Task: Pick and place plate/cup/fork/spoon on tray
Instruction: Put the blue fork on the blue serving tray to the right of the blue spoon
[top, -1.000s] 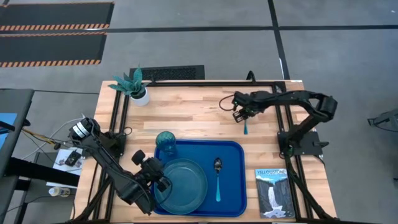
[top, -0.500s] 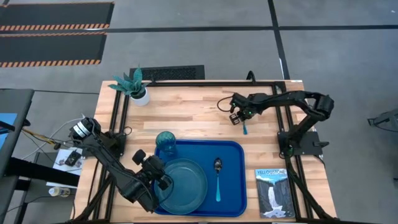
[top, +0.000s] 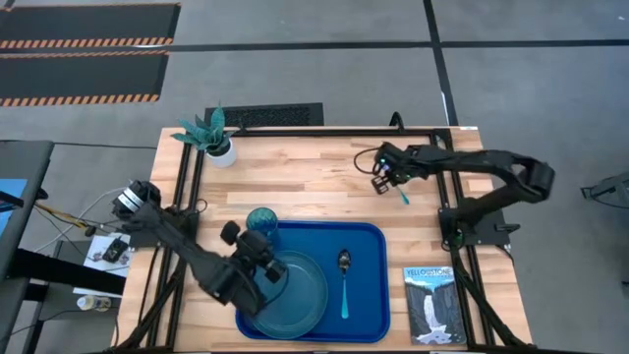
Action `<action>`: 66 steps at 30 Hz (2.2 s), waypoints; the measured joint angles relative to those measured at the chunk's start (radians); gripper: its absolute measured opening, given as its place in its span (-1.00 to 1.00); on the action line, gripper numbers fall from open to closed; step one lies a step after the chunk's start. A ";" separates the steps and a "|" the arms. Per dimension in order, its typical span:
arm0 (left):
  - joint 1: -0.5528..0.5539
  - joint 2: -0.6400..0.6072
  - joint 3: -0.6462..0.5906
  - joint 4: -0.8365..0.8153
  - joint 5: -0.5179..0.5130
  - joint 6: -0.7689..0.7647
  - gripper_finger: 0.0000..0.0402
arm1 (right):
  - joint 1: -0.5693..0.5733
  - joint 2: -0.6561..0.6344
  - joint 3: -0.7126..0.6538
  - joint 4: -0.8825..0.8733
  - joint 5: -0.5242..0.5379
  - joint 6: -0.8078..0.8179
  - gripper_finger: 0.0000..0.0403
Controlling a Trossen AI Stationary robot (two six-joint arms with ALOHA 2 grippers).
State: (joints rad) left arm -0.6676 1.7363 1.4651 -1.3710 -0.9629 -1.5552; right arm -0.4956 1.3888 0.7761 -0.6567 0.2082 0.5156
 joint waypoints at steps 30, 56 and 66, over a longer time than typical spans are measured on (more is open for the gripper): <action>0.837 -0.067 0.126 0.837 1.076 0.712 0.09 | 0.779 -0.259 0.115 -0.128 0.451 0.107 -0.95; 0.837 0.103 0.126 1.009 1.145 0.629 0.09 | 0.769 -0.050 0.250 -0.180 0.462 0.025 -0.95; 0.838 0.115 0.127 0.989 1.154 0.638 -0.03 | 0.769 -0.046 0.250 -0.181 0.448 0.022 -0.95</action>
State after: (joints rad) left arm 0.1699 1.8516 1.5921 -0.3824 0.1911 -0.9172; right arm 0.2737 1.3430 1.0260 -0.8379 0.6565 0.5377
